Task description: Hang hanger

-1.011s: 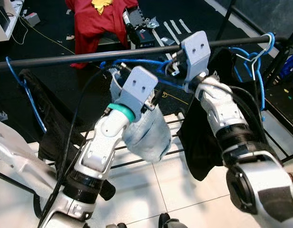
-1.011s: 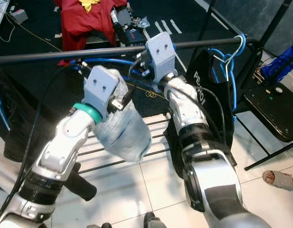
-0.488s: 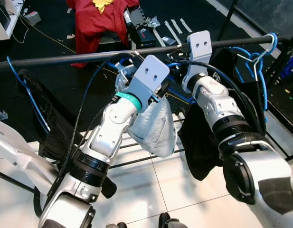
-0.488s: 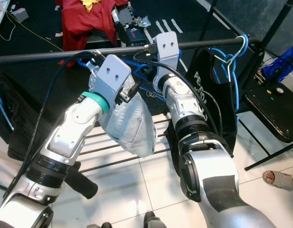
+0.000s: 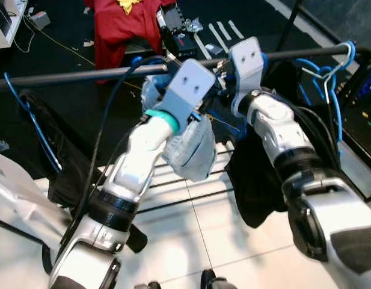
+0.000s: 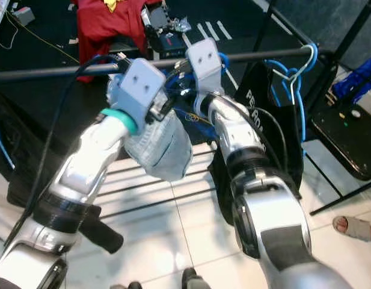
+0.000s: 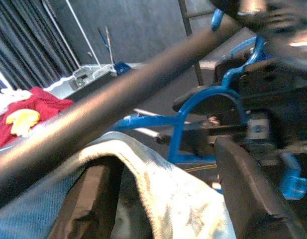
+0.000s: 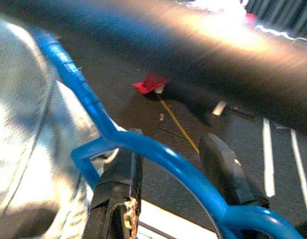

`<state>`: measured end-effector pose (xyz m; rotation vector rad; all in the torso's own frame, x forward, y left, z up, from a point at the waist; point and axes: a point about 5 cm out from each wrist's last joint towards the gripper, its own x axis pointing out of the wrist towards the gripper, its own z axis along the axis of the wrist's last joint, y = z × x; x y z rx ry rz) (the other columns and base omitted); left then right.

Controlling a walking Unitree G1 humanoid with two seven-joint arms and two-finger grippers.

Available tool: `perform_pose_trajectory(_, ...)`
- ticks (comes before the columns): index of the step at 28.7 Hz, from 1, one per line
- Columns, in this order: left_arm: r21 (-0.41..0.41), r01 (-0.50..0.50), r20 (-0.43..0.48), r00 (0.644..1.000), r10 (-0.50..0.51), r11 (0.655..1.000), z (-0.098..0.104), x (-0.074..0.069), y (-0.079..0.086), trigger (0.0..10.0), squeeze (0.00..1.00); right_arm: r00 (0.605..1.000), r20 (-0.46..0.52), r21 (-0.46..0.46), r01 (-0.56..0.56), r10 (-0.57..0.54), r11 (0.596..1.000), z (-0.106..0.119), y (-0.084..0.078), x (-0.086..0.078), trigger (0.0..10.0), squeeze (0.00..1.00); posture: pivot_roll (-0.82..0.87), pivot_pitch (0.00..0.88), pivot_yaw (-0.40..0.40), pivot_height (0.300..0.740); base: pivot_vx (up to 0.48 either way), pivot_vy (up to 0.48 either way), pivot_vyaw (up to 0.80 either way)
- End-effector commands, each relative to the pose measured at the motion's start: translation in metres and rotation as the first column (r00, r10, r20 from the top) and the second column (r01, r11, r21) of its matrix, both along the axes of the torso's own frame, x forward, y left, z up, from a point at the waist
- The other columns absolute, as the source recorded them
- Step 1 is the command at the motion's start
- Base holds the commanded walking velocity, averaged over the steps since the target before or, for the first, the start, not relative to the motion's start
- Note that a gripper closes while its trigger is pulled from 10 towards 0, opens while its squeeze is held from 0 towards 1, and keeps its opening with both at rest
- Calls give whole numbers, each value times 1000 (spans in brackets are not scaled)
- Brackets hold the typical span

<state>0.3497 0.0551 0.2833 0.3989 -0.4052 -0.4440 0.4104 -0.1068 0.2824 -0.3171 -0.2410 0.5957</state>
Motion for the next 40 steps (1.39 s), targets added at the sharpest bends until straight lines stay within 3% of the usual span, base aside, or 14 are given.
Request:
perform_pose_trajectory(1,-21,48,74,996,-47,999,13,-13,-1,10000,0,988,-28,-131,-154,151,979,-18,13,-12,10000,0,-86,169,27,740,0,0,0)
perform_pose_trajectory(2,-21,48,74,996,-47,999,13,-13,-1,10000,0,988,-28,-131,-154,151,979,-18,13,-12,10000,0,-86,169,27,740,0,0,0)
perform_pose_trajectory(3,-63,23,76,997,-18,998,11,-16,6,10000,0,972,-44,-191,-234,230,953,-29,12,-23,10000,0,-88,174,24,740,0,0,0)
perform_pose_trajectory(6,-63,23,76,997,-18,998,11,-16,6,10000,0,972,-44,-191,-234,230,953,-29,12,-23,10000,0,-88,174,24,740,0,0,0)
perform_pose_trajectory(7,-123,8,83,997,2,992,13,-17,8,10000,0,960,-59,-223,-280,274,934,-36,11,-30,10000,0,-101,172,28,740,0,0,0)
perform_pose_trajectory(11,-217,12,102,995,10,976,21,-16,-2,10000,0,951,-44,-252,-308,307,917,-35,17,-34,10000,0,-104,164,35,740,0,0,0)
perform_pose_trajectory(21,-222,12,97,995,10,975,21,-10,-11,10000,0,945,-13,-273,-317,326,908,-28,23,-32,10000,0,-104,156,34,740,0,0,0)
perform_pose_trajectory(23,-220,14,86,996,5,975,22,-6,-20,10000,0,938,-3,-259,-336,348,905,-21,28,-32,10000,0,-105,153,33,740,0,0,0)
perform_pose_trajectory(30,-215,15,77,997,2,976,22,-4,-25,10000,0,934,-7,-237,-348,357,907,-17,30,-34,10000,0,-107,152,33,740,0,0,0)
perform_pose_trajectory(33,-210,11,71,997,4,978,22,-1,-29,10000,0,940,-7,-209,-335,341,919,-14,31,-32,10000,0,-107,152,35,740,0,0,0)
perform_pose_trajectory(36,-200,-10,58,998,22,980,22,8,-39,10000,0,958,-26,-108,-288,287,951,-5,29,-21,10000,0,-108,154,44,740,0,0,0)
perform_pose_trajectory(40,-197,-20,57,998,32,980,24,13,-42,10000,0,967,-38,-78,-256,253,964,1,23,-14,10000,0,-110,156,48,740,0,0,0)
